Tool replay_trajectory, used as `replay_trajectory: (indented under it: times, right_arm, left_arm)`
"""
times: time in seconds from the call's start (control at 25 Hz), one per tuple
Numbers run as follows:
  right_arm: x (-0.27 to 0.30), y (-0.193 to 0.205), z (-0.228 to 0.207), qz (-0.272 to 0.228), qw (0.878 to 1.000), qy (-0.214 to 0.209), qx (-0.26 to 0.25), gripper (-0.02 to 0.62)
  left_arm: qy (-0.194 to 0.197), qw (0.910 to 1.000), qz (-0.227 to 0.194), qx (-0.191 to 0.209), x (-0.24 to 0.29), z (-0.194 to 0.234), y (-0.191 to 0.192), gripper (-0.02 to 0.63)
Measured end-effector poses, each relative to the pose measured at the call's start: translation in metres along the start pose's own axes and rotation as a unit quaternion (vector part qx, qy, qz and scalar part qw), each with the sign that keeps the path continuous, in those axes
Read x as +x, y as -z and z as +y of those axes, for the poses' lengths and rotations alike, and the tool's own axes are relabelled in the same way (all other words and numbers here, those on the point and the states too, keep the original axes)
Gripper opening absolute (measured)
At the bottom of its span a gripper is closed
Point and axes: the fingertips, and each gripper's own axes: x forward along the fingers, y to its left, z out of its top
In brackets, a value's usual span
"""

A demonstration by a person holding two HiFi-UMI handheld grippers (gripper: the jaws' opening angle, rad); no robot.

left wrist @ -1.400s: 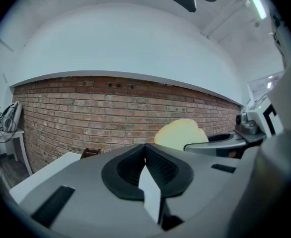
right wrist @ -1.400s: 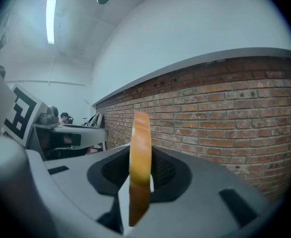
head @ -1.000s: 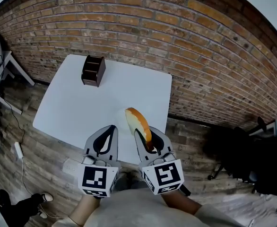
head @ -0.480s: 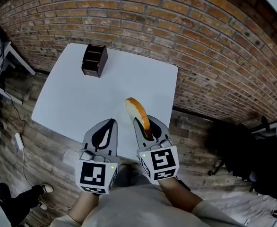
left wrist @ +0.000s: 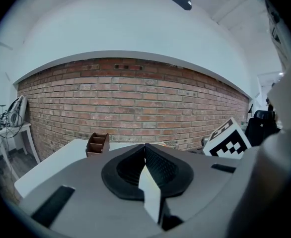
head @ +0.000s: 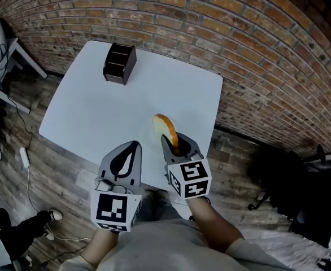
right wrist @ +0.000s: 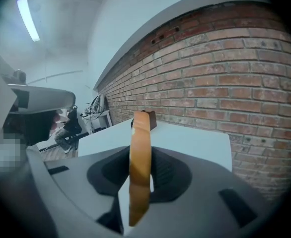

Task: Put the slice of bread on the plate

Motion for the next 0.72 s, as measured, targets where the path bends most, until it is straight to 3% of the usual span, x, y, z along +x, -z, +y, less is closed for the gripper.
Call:
replay_trajectory:
  times: [0.4, 0.72]
  right_arm:
    - [0.043, 0.033, 0.004, 0.057, 0.995, -0.065, 0.048, 0.094]
    - [0.069, 0.054, 0.003, 0.105, 0.977, -0.129, 0.132, 0.094]
  left_arm:
    - [-0.018, 0.9997, 0.013, -0.010, 0.003, 0.009, 0.008, 0.011]
    - [-0.035, 0.9986, 0.029, -0.026, -0.001, 0.016, 0.017, 0.011]
